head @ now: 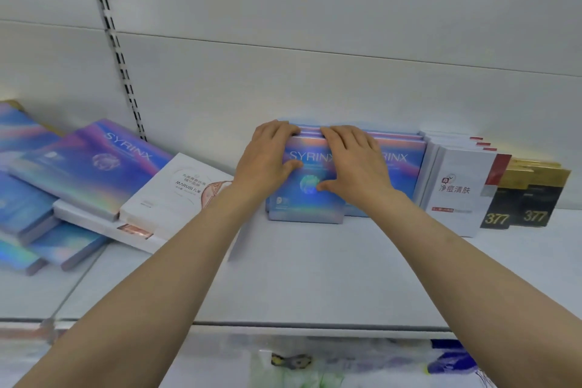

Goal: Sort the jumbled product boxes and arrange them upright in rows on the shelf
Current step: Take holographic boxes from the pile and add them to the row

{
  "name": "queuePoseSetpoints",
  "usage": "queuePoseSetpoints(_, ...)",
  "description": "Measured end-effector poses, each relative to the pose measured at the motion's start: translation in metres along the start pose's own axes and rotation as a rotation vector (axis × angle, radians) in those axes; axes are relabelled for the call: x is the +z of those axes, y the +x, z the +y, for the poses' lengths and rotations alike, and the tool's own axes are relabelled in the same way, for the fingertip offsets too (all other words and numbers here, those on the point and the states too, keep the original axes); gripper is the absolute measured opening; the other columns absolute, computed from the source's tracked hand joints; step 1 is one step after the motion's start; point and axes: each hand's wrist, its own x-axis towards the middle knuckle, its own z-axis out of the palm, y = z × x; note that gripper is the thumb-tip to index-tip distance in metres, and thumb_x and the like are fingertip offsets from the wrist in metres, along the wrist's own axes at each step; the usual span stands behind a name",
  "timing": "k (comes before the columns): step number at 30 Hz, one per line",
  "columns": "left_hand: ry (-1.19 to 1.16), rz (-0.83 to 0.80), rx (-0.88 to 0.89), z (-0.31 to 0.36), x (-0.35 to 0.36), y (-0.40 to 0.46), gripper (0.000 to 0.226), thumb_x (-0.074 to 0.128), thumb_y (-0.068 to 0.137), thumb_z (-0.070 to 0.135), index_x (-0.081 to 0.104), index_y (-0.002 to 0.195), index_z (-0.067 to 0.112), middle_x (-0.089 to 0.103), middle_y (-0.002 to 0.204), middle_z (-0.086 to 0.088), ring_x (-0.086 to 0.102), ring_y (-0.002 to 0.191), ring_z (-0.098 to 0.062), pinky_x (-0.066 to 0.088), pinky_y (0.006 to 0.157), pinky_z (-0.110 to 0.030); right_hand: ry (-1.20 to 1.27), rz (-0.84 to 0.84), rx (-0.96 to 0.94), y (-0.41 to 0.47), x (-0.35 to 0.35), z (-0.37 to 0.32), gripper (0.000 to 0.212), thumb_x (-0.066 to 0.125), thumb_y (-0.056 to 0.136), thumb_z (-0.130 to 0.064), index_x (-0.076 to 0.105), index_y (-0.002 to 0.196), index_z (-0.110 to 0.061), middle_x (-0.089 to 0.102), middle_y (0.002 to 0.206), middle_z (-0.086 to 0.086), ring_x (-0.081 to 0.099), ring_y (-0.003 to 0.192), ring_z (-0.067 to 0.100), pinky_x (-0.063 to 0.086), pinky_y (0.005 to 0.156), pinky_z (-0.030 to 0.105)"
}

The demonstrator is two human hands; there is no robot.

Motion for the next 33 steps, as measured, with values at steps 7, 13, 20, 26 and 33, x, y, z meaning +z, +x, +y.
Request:
queuePoseSetpoints(7,-0.070,-0.061,-0.217,0.029,-0.054,-0.023,0.065,0.071,0.084,0.040,0.045,0.139,0.016,0.051,0.140,-0.004,0.047,0.127,-0.021,0.033,0.099,-0.025,0.287,-0.011,0.077,0.001,-0.049,-0.011,0.072,0.066,0.089,-0.047,0.040,0.147,-0.014,0.037,0.154,0.008,0.029,0.143,0.027,0.024,0.117,0.038)
queuePoseSetpoints(13,-0.331,0.073,-0.409,0.049,-0.131,-0.085,0.050,0.069,0.084,0.048,0.057,0.127,0.025,0.061,0.124,0.008,0.059,0.110,-0.007,0.050,0.094,-0.032,0.647,0.041,0.068,-0.023,-0.115,-0.048,0.042,0.059,0.094,-0.044,0.061,0.130,-0.023,0.058,0.135,0.000,0.053,0.124,0.017,0.035,0.097,0.022)
queuePoseSetpoints(20,-0.336,0.244,-0.466,0.041,-0.198,-0.193,0.037,0.073,0.083,0.037,0.064,0.117,0.026,0.066,0.112,0.014,0.059,0.107,0.002,0.045,0.094,-0.020,0.826,-0.038,-0.021,-0.086,-0.140,-0.138,0.037,0.060,0.094,-0.043,0.061,0.129,-0.031,0.061,0.130,-0.007,0.053,0.122,0.009,0.039,0.095,0.025)
queuePoseSetpoints(26,-0.303,0.289,-0.527,-0.004,-0.256,-0.289,0.041,0.076,0.081,0.034,0.063,0.119,0.024,0.065,0.113,0.012,0.058,0.107,0.000,0.043,0.088,-0.015,0.860,-0.141,-0.100,-0.124,-0.122,-0.249,0.037,0.063,0.091,-0.043,0.059,0.127,-0.036,0.058,0.129,-0.012,0.052,0.120,0.006,0.036,0.094,0.022)
queuePoseSetpoints(33,-0.294,0.274,-0.585,-0.081,-0.347,-0.385,0.044,0.078,0.080,0.030,0.062,0.121,0.023,0.065,0.119,0.007,0.059,0.112,-0.008,0.049,0.097,-0.032,0.924,-0.214,-0.141,-0.142,-0.110,-0.412,0.041,0.061,0.091,-0.051,0.054,0.130,-0.040,0.055,0.132,-0.013,0.049,0.116,0.004,0.038,0.092,0.024)
